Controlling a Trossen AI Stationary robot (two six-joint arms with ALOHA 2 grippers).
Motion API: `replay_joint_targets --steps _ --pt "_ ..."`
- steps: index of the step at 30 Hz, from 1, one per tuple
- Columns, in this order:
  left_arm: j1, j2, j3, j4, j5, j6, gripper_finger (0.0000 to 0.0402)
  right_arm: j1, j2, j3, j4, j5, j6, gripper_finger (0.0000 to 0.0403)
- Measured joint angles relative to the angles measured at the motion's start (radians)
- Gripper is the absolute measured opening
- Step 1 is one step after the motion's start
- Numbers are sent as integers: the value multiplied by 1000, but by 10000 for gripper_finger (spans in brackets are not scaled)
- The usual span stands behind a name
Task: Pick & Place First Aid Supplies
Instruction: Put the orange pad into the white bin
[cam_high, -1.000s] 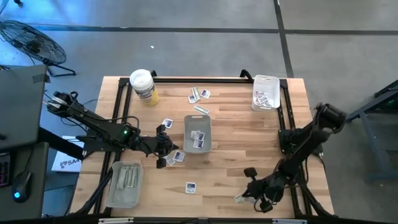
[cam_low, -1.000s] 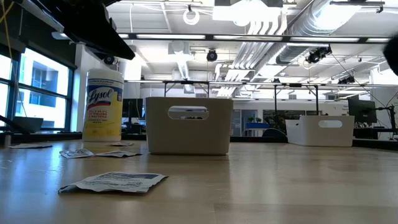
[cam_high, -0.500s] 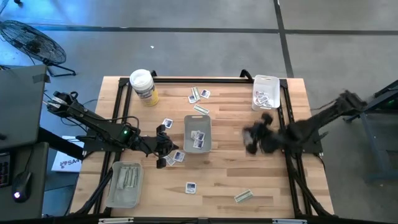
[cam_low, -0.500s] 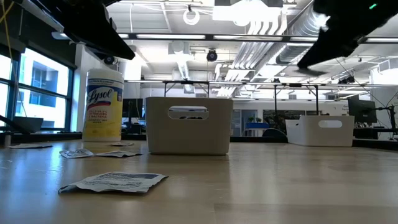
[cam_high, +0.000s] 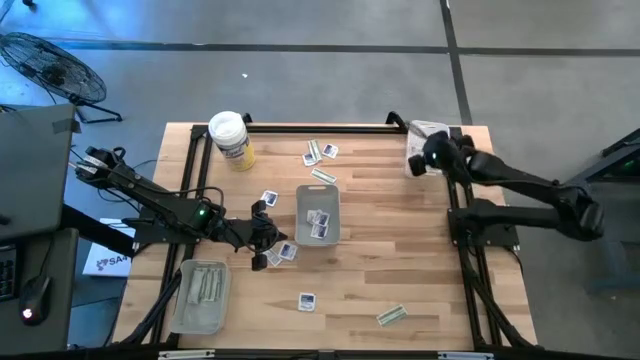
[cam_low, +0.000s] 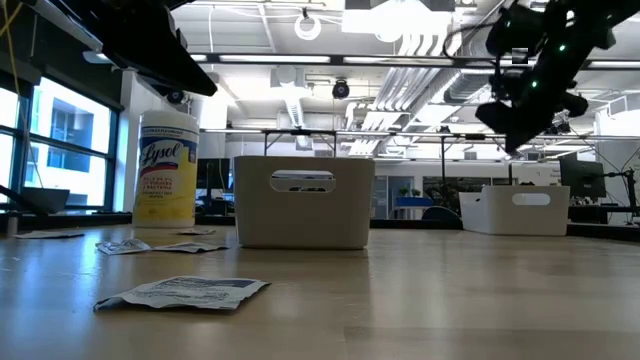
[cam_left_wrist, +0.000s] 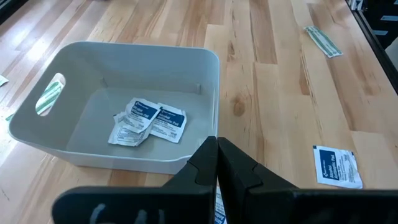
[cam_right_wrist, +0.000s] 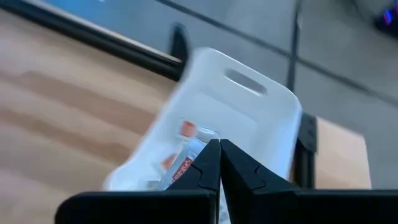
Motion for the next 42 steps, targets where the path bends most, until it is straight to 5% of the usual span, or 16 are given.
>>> replay_joint_targets --steps 8,22,42 --pt "0 0 0 0 0 0 2 -297 105 1 65 -113 0 0" --pt "0 0 0 -3 0 0 2 -234 294 10 69 123 128 0" --pt "0 0 0 -3 0 0 2 -225 484 8 152 62 326 0"
